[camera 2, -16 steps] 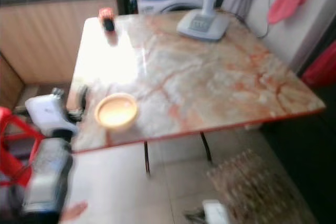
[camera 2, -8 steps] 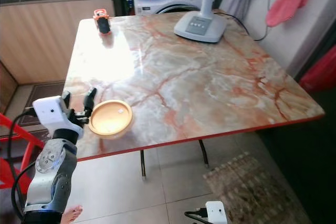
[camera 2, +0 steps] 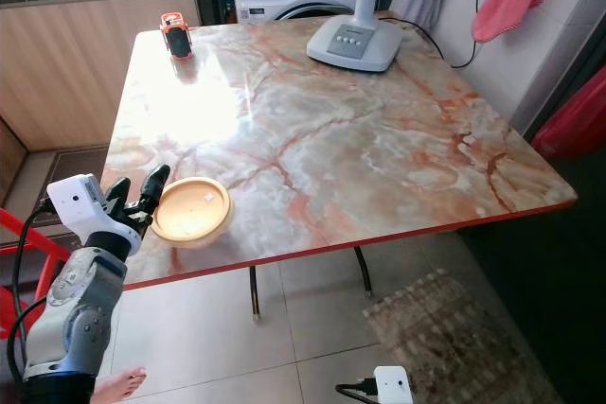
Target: Restocking fridge
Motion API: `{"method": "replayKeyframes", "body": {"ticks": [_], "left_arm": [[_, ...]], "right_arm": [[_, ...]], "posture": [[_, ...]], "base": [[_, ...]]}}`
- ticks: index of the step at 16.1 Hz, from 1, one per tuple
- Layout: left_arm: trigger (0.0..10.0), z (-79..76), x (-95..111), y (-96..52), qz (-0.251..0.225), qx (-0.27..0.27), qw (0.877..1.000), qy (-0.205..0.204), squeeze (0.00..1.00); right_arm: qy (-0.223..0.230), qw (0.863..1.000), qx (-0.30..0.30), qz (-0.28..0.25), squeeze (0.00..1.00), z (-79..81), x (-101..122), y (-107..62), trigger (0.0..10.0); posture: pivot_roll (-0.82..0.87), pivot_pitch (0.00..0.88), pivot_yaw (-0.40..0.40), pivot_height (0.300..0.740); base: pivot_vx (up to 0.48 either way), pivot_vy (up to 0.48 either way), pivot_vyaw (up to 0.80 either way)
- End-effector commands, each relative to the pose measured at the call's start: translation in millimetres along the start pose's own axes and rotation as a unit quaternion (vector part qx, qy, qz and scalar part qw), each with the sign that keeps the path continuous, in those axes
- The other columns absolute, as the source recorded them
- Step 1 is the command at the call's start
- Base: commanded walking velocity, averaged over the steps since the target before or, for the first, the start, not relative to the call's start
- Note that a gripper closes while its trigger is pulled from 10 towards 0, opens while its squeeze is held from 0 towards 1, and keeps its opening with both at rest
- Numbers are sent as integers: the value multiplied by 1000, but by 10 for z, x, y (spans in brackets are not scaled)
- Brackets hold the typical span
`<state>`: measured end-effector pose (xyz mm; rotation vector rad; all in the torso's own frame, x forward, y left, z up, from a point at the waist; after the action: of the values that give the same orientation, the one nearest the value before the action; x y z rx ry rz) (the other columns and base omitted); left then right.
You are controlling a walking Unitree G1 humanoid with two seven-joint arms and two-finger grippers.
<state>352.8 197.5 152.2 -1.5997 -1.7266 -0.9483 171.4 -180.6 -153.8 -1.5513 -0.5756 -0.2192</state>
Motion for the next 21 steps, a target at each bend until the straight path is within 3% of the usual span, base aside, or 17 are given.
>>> {"method": "replayKeyframes", "body": {"ticks": [1, 10, 11, 16, 18, 19, 21], "left_arm": [[10000, -43, 74, 15, -6, -9, 1000, -11, 0], [10000, -33, 124, 19, -3, -13, 1000, -12, 0], [10000, -36, 129, 29, -2, -14, 1000, -15, 1000], [10000, 3, 70, -2, 7, -10, 999, -50, 1000], [10000, 134, 33, -52, 8, 13, 998, -63, 1000], [10000, 191, 22, -74, 7, 25, 997, -72, 0], [10000, 246, -3, -95, 9, 36, 995, -89, 0]], "right_arm": [[4, 1000, -2, 4, 0, -9, -36, -6, 10000], [9, 1000, -3, 4, 0, 1, -42, -7, 10000], [10, 1000, -3, 4, 0, 9, -46, -7, 10000], [12, 1000, -4, 3, 0, 2, -43, -7, 10000], [12, 1000, -6, 2, 0, -9, -34, -6, 10000], [10, 1000, -6, 3, 0, -14, -31, -6, 10000], [8, 1000, -5, 3, 0, -17, -28, -6, 10000]], "posture": [[10, 76, -21, 740], [8, 71, -10, 740], [14, 63, -7, 740], [14, 42, -10, 740], [17, 53, -20, 740], [18, 56, -23, 740], [20, 59, -24, 740]], "base": [[0, 0, 0], [0, 0, 0], [0, 0, 0], [0, 0, 0], [0, 0, 0], [0, 0, 0], [0, 0, 0]]}}
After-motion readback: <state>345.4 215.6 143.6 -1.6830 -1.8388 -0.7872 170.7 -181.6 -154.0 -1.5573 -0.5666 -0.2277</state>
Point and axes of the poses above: a point about 5 cm out from each wrist's last joint towards the gripper, its own y axis pointing out of the wrist towards the gripper, its own x axis along the axis of the wrist's last joint, z = x × y, the point moved 6 cm from there along y, pointing out of the wrist towards the gripper, and after that the axes turned 13 degrees about -y, right-handed, at the moved point
